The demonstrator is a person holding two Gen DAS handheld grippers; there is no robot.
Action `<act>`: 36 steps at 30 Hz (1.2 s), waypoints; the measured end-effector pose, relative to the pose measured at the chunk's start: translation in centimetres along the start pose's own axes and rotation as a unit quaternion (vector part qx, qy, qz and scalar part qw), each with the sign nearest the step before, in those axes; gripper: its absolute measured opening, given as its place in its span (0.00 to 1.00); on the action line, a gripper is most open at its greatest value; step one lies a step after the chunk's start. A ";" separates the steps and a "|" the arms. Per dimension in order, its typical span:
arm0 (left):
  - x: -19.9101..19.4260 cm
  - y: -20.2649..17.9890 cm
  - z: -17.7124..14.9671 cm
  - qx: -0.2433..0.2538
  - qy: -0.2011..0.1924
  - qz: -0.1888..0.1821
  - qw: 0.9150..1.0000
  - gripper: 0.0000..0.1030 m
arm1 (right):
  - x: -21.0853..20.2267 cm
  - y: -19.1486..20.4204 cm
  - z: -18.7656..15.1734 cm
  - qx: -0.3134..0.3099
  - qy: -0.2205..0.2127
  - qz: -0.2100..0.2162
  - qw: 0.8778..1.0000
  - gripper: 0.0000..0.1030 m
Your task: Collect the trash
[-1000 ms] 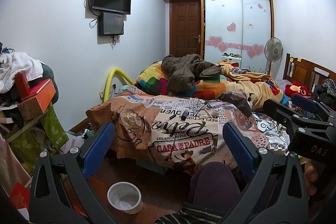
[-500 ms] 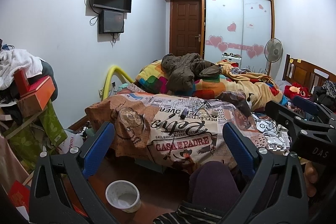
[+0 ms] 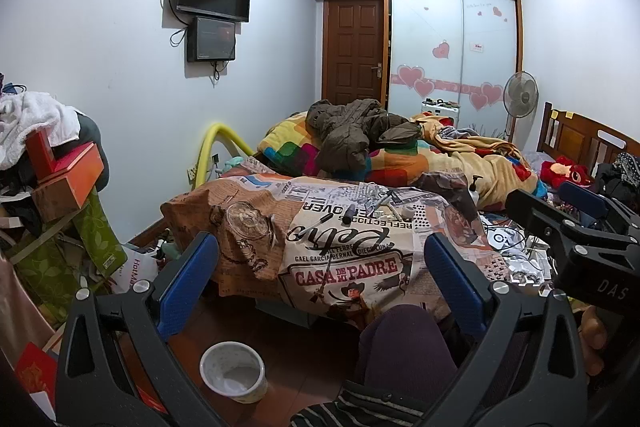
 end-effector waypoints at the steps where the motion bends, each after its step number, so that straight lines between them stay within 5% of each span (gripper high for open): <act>1: 0.0 0.0 0.0 0.000 0.000 0.000 1.000 1.00 | 0.0 0.0 0.0 0.000 0.000 0.000 1.000 1.00; 36: 1.2 -0.6 -1.0 -0.007 0.019 0.004 1.000 1.00 | 1.2 -0.3 -0.2 0.009 0.019 0.004 1.000 1.00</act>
Point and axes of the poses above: each gripper's, at about its wrist camera, not at the fingertips, and x roughly the way its jaws point, y to its left, z to its top, the point moved 6 cm from there along x, roughly the way its jaws point, and after that the axes turned 7 degrees about -x, right-handed, at the moved point
